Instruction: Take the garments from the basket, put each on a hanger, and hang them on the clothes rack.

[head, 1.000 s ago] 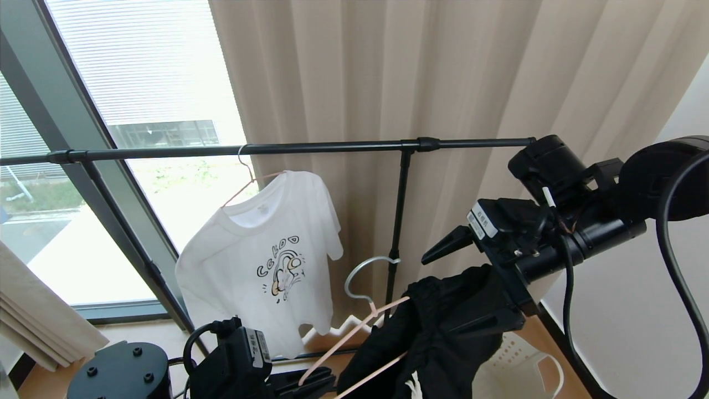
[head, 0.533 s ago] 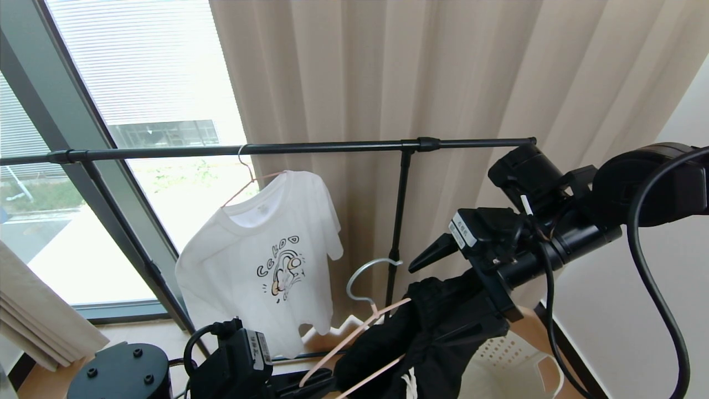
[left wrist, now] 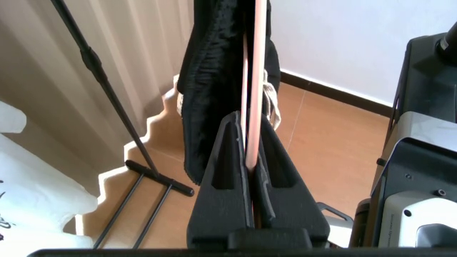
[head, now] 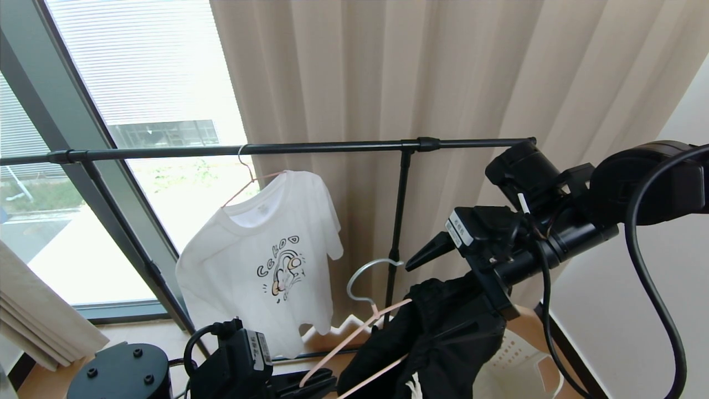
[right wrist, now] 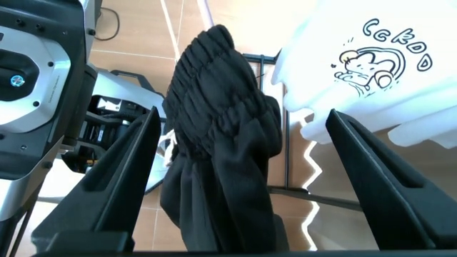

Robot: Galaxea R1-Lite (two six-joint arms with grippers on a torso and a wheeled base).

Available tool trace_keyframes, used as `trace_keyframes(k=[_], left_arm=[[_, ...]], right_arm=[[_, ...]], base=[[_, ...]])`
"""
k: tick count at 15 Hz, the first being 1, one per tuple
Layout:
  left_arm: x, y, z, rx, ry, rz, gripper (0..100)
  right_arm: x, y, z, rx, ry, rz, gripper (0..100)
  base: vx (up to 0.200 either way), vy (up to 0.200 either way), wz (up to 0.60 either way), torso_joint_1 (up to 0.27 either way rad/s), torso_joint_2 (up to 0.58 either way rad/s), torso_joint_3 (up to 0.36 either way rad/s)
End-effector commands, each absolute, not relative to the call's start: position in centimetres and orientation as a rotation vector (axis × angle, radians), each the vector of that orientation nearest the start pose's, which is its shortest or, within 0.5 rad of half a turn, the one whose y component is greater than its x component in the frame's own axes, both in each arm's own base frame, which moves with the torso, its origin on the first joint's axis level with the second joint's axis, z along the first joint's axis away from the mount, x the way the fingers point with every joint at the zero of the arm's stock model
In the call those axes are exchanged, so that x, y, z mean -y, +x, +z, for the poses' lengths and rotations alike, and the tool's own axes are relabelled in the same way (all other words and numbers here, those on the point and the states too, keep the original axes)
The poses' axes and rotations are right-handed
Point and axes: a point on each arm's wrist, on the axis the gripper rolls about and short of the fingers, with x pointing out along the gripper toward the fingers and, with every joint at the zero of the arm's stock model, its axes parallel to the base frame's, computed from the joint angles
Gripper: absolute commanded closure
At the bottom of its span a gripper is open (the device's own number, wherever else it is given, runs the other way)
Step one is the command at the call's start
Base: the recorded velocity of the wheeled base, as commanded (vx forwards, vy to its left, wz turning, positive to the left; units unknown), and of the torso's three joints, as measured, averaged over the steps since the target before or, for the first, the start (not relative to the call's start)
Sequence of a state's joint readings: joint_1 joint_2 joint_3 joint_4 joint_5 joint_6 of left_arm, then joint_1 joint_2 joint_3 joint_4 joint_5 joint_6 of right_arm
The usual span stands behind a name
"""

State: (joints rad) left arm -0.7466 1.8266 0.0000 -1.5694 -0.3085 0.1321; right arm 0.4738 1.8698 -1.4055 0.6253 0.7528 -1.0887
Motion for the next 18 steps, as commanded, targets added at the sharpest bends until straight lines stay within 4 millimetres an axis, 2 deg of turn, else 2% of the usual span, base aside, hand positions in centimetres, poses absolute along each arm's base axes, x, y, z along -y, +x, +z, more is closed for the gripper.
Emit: trace_keyframes(k=[1, 18], left_arm=[[14.28, 14.41, 7.67, -0.191, 0.177, -1.066, 100], [14.20, 14.60, 7.45, -0.204, 0.175, -1.056, 100]], right_arm=[[-16.13, 28.06, 18.89, -0.428, -0.682, 1.573, 100], [-15.97, 27.75, 18.65, -0.443, -0.675, 1.580, 100]], base=[[0.000, 0.000, 0.00, 0.000, 0.00, 0.000], [0.000, 0.000, 0.00, 0.000, 0.00, 0.000]])
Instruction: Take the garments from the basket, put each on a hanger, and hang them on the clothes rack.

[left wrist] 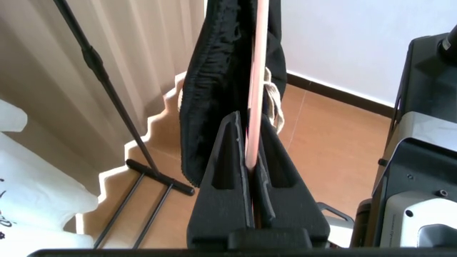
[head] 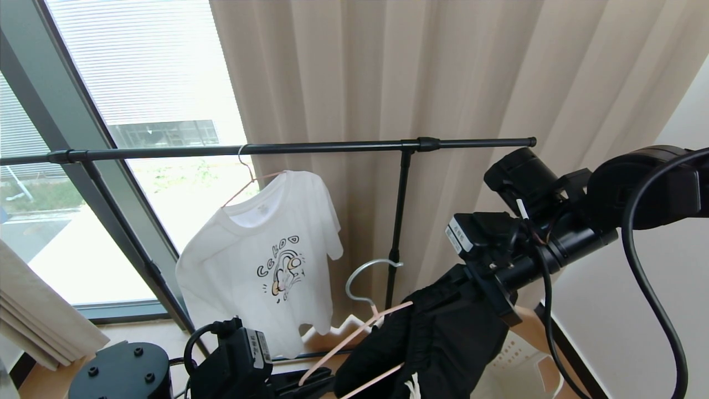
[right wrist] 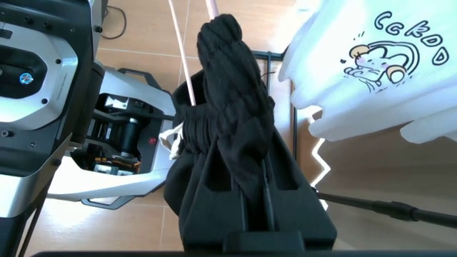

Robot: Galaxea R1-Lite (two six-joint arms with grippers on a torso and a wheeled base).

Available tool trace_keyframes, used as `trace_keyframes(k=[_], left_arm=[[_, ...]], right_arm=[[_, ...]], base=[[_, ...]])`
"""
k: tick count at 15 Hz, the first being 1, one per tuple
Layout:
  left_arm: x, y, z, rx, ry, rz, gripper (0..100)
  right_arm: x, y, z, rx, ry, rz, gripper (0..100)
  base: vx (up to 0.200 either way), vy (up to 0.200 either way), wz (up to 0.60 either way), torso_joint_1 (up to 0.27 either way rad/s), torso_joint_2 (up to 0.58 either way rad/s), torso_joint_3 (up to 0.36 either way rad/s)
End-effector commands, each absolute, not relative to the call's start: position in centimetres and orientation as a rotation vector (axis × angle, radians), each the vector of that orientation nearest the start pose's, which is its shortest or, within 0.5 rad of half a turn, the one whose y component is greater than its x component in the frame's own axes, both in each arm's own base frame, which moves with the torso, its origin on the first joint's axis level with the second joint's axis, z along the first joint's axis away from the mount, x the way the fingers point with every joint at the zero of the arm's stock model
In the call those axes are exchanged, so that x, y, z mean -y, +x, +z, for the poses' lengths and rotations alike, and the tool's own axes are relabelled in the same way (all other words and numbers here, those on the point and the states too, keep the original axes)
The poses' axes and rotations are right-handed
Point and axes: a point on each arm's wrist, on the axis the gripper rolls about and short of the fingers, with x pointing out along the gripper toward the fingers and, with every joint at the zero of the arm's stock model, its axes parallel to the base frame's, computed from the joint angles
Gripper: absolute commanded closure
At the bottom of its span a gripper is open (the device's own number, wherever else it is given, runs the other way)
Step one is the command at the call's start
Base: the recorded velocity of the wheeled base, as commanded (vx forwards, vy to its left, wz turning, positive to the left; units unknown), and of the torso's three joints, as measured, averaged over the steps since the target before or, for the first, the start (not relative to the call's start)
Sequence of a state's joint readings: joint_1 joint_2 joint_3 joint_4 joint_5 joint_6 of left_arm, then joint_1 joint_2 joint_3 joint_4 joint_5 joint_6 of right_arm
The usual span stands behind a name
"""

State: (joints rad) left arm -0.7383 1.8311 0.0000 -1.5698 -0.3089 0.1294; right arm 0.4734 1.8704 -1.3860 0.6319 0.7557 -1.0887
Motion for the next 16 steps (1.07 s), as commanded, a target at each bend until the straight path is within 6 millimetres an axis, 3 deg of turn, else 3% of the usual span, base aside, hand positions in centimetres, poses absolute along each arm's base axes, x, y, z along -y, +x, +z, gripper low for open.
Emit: trace_keyframes(k=[1, 6, 9, 13, 16], left_arm=[[14.2, 14.6, 7.5, -0.204, 0.175, -1.056, 0], [13.6, 15.1, 7.8, -0.195, 0.161, -1.016, 0], [12.4, 15.2, 9.3, -0.147, 0.090, -0.960, 0], [11.0, 17.9, 11.7, -0.098, -0.139, -0.835, 0], [10.6, 18.6, 11.1, -0.130, -0.146, -0.833, 0]], right_arm=[[-16.0, 27.7, 18.6, -0.444, -0.675, 1.581, 100], [-15.8, 27.7, 18.7, -0.441, -0.676, 1.575, 100], [-15.6, 27.9, 19.0, -0.471, -0.682, 1.517, 100], [-15.9, 28.5, 19.3, -0.518, -0.708, 1.370, 100], [-16.1, 28.6, 20.3, -0.534, -0.700, 1.208, 100]], base=[[0.000, 0.000, 0.00, 0.000, 0.00, 0.000], [0.000, 0.000, 0.00, 0.000, 0.00, 0.000], [0.000, 0.000, 0.00, 0.000, 0.00, 0.000], [0.000, 0.000, 0.00, 0.000, 0.00, 0.000], [0.000, 0.000, 0.00, 0.000, 0.00, 0.000]])
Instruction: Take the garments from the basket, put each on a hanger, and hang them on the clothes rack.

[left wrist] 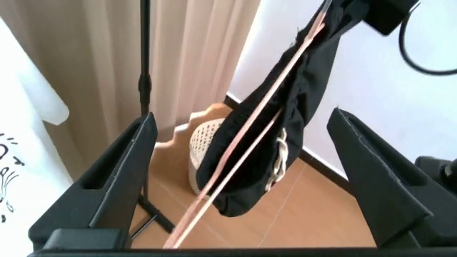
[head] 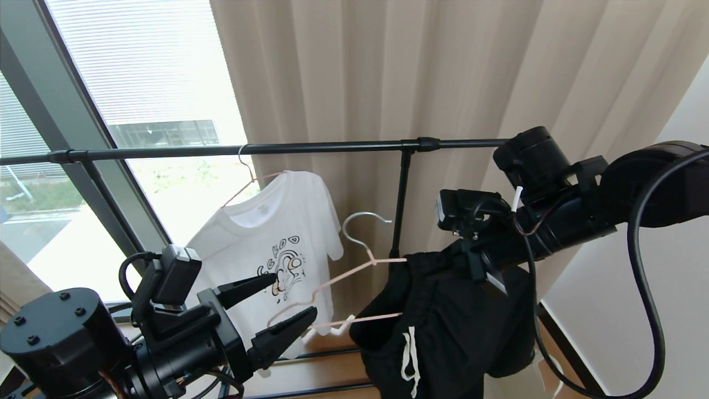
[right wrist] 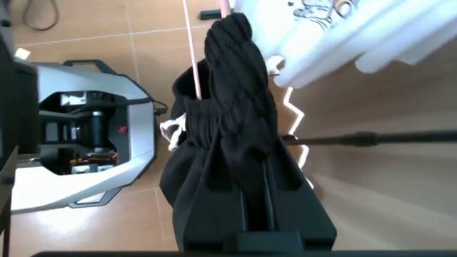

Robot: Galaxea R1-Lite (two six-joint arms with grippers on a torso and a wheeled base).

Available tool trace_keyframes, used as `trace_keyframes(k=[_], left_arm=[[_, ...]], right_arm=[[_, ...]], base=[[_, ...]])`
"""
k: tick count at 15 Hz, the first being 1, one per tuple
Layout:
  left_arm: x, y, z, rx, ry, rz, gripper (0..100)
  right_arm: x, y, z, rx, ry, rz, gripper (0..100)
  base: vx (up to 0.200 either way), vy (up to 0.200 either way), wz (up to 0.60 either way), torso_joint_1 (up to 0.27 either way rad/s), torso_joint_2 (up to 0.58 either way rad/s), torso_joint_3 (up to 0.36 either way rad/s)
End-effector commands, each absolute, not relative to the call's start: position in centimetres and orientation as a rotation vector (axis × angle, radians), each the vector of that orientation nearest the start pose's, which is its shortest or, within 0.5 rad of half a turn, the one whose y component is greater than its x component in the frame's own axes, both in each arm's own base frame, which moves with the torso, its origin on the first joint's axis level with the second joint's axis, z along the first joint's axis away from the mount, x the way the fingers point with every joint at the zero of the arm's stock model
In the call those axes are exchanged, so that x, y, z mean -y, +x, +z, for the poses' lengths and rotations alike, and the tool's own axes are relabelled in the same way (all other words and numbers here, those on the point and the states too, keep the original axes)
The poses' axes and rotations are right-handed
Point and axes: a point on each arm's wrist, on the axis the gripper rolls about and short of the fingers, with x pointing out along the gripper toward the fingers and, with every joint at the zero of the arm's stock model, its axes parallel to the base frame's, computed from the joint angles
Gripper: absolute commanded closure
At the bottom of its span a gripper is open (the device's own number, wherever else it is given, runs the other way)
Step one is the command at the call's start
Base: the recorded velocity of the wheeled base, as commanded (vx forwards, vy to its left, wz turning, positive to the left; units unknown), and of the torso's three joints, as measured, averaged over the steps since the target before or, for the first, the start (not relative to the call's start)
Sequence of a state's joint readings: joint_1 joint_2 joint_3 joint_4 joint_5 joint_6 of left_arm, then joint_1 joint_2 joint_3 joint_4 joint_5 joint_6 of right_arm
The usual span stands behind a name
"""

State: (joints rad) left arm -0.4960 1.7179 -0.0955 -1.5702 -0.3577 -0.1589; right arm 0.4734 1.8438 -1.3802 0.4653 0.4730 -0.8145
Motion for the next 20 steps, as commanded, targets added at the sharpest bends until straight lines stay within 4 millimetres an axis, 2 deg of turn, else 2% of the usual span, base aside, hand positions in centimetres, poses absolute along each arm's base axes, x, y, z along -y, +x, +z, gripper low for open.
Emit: trace_keyframes(k=[1, 3, 6, 10, 15, 20], left_arm=[[10.9, 19.0, 10.1, -0.177, -0.143, -0.831, 0], [11.6, 20.0, 7.4, -0.299, -0.133, -0.808, 0], [12.8, 20.2, 4.8, -0.404, -0.110, -0.792, 0], [14.5, 21.8, 1.8, -0.475, -0.095, -0.679, 0], [15.3, 23.5, 1.7, -0.454, -0.195, -0.604, 0], [15.4, 24.4, 1.9, -0.430, -0.252, -0.554, 0]], right_arm=[[-16.6, 27.8, 20.7, -0.534, -0.674, 1.145, 100], [-16.6, 26.8, 20.4, -0.497, -0.653, 1.060, 100], [-15.5, 25.1, 19.3, -0.383, -0.617, 0.978, 100], [-15.3, 23.9, 18.3, -0.316, -0.560, 0.870, 100], [-15.0, 23.0, 18.8, -0.276, -0.525, 0.866, 100], [-15.3, 21.9, 18.8, -0.263, -0.480, 0.981, 100]], base=[[0.000, 0.000, 0.00, 0.000, 0.00, 0.000], [0.000, 0.000, 0.00, 0.000, 0.00, 0.000], [0.000, 0.000, 0.00, 0.000, 0.00, 0.000], [0.000, 0.000, 0.00, 0.000, 0.00, 0.000], [0.000, 0.000, 0.00, 0.000, 0.00, 0.000], [0.000, 0.000, 0.00, 0.000, 0.00, 0.000]])
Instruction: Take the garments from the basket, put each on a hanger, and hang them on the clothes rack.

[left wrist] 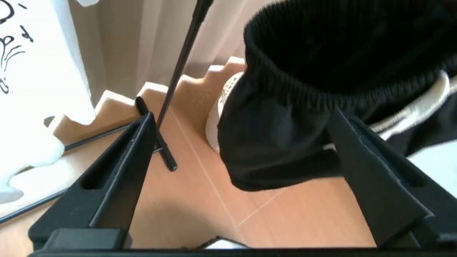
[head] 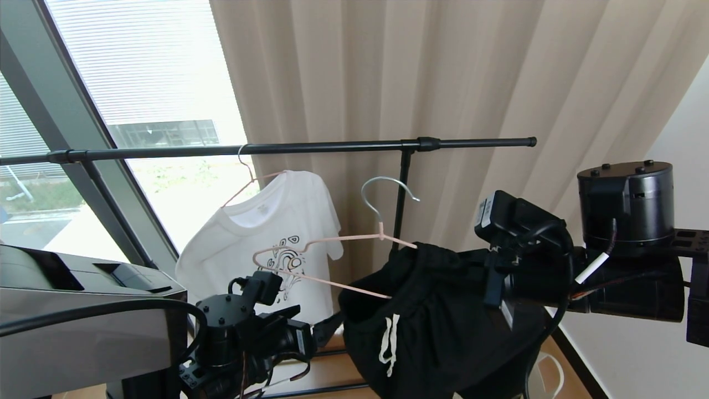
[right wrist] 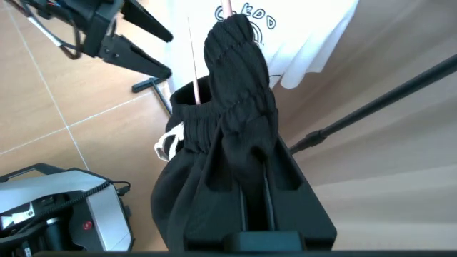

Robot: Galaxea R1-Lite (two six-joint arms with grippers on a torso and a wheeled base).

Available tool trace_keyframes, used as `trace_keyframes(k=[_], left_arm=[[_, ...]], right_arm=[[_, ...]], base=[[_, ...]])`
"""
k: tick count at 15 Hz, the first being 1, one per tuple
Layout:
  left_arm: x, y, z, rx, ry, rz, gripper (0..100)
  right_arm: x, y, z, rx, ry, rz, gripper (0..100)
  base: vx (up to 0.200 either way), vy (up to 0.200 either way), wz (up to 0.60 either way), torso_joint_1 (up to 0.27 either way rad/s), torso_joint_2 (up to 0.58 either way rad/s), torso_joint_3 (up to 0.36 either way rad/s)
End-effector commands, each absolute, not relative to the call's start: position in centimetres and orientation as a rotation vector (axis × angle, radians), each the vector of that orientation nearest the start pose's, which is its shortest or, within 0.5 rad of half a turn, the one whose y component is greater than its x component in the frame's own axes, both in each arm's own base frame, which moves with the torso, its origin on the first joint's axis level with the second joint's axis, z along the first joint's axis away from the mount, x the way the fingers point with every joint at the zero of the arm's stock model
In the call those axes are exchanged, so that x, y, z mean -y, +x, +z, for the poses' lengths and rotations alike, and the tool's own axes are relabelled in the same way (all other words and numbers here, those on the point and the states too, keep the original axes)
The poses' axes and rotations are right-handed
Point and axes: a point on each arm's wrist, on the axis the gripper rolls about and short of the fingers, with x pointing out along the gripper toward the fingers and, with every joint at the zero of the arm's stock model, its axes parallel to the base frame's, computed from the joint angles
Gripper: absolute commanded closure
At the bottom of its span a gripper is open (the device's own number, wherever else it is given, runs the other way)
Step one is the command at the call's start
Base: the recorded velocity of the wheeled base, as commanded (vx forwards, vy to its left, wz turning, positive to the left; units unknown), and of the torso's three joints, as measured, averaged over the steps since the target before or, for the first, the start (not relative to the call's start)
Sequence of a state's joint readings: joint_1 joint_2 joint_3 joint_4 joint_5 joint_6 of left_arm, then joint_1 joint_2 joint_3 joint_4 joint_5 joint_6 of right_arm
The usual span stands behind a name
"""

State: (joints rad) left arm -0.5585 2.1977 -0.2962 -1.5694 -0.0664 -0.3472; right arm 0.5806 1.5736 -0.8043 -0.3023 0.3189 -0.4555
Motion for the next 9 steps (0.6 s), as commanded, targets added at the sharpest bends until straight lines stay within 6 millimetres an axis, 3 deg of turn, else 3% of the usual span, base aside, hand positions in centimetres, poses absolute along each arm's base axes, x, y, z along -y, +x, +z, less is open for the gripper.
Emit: trace_keyframes(k=[1, 9], left_arm=[[15.5, 24.5, 2.0, -0.422, -0.253, -0.554, 0], [16.8, 24.3, 0.3, -0.465, -0.220, -0.580, 0]], right_arm=[[-15.3, 21.9, 18.8, -0.264, -0.476, 0.989, 100], [-15.7, 21.7, 19.2, -0.242, -0.414, 1.018, 100]], base=[[0.000, 0.000, 0.00, 0.000, 0.00, 0.000], [0.000, 0.000, 0.00, 0.000, 0.00, 0.000]])
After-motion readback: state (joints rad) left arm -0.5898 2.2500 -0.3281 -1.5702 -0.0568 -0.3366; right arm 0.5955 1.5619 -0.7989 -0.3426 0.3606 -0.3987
